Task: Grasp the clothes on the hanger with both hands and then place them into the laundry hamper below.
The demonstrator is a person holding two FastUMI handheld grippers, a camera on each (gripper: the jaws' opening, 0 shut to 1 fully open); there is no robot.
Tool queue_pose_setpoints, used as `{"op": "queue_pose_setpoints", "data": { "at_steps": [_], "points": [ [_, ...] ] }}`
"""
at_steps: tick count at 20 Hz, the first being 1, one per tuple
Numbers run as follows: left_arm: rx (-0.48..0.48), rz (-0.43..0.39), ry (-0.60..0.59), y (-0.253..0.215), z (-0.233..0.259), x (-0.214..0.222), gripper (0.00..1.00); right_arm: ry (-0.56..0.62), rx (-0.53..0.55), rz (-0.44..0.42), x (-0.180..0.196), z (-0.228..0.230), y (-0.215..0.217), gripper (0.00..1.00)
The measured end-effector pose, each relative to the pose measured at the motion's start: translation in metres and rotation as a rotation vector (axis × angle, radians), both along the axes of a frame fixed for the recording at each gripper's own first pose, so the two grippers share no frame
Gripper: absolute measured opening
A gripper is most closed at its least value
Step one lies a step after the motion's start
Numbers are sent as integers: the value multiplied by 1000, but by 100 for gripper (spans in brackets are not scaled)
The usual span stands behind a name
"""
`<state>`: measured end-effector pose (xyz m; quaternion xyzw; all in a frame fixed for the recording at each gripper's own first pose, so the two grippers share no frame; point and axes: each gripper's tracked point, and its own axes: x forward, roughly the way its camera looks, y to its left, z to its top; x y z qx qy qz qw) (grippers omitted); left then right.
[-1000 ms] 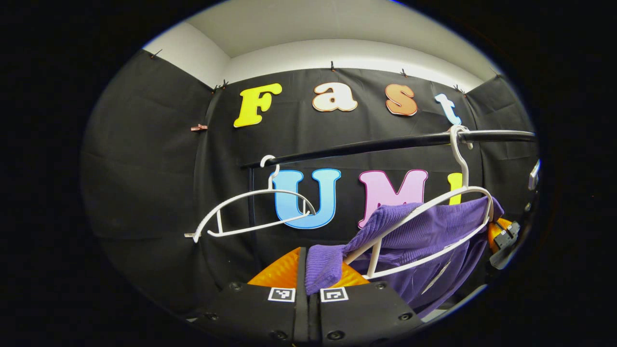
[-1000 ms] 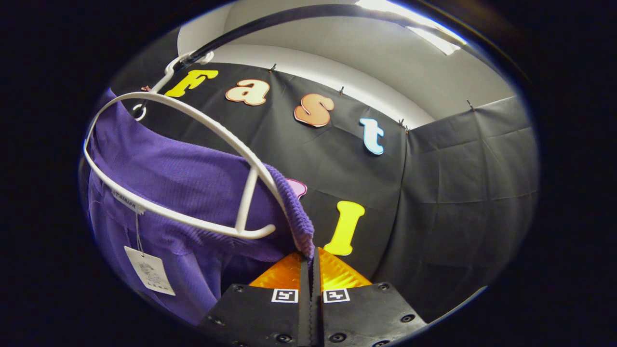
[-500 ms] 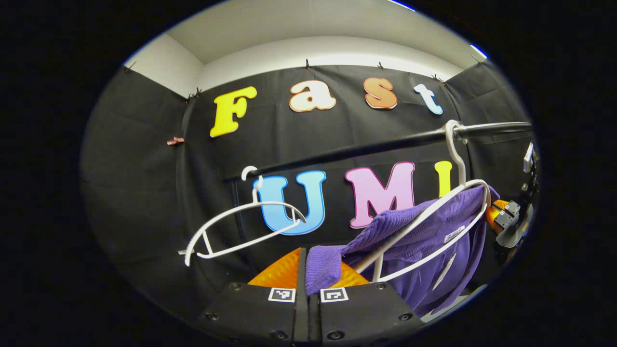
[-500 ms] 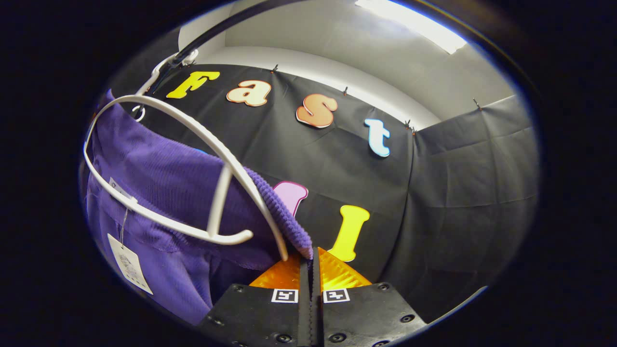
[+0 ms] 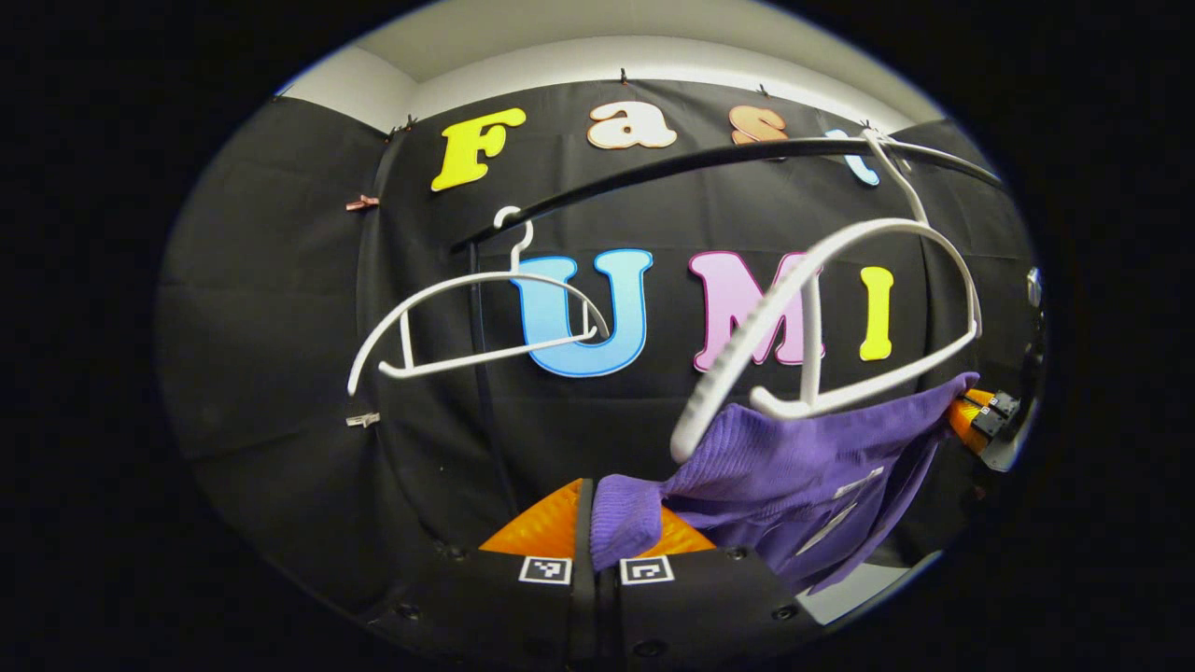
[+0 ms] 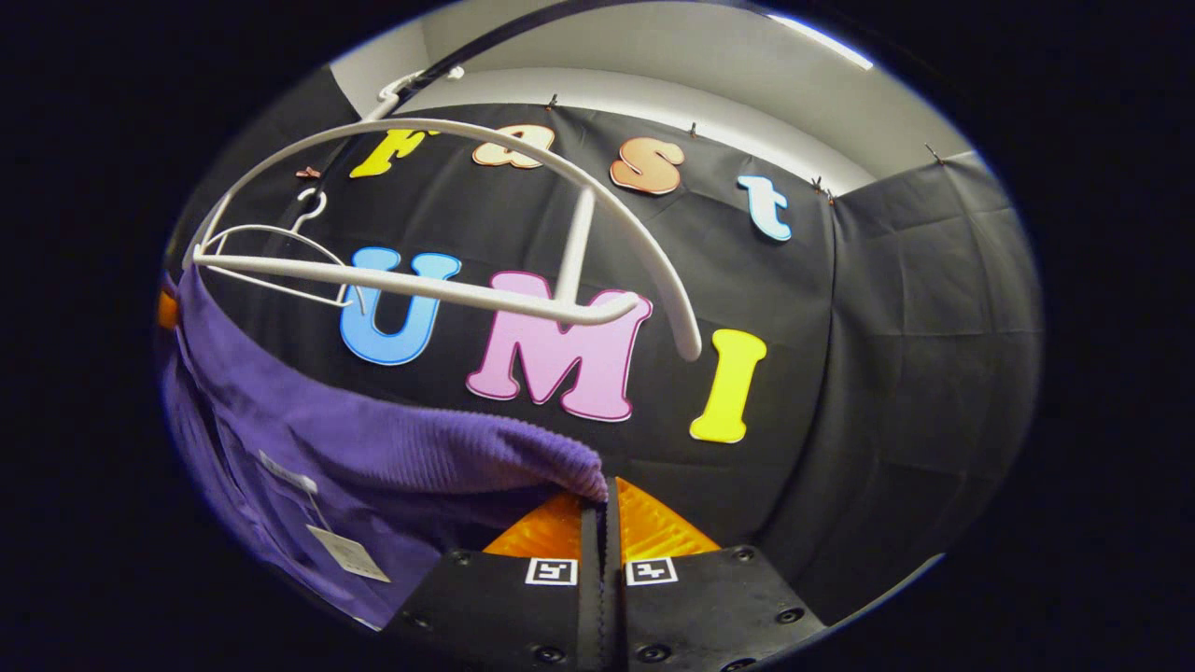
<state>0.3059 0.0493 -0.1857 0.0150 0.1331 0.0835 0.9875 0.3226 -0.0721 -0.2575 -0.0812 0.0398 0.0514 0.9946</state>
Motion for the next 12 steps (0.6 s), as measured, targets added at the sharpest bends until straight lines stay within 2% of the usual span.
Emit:
{"op": "queue_pose_setpoints", "data": {
  "at_steps": [5, 12],
  "points": [
    [-60, -61, 42, -33, -21, -29, 5, 69, 46, 128, -43, 1, 41, 4],
    [-156, -187, -36, -95, 29, -49, 5, 67, 98, 268, -93, 65, 78, 4]
  ]
}}
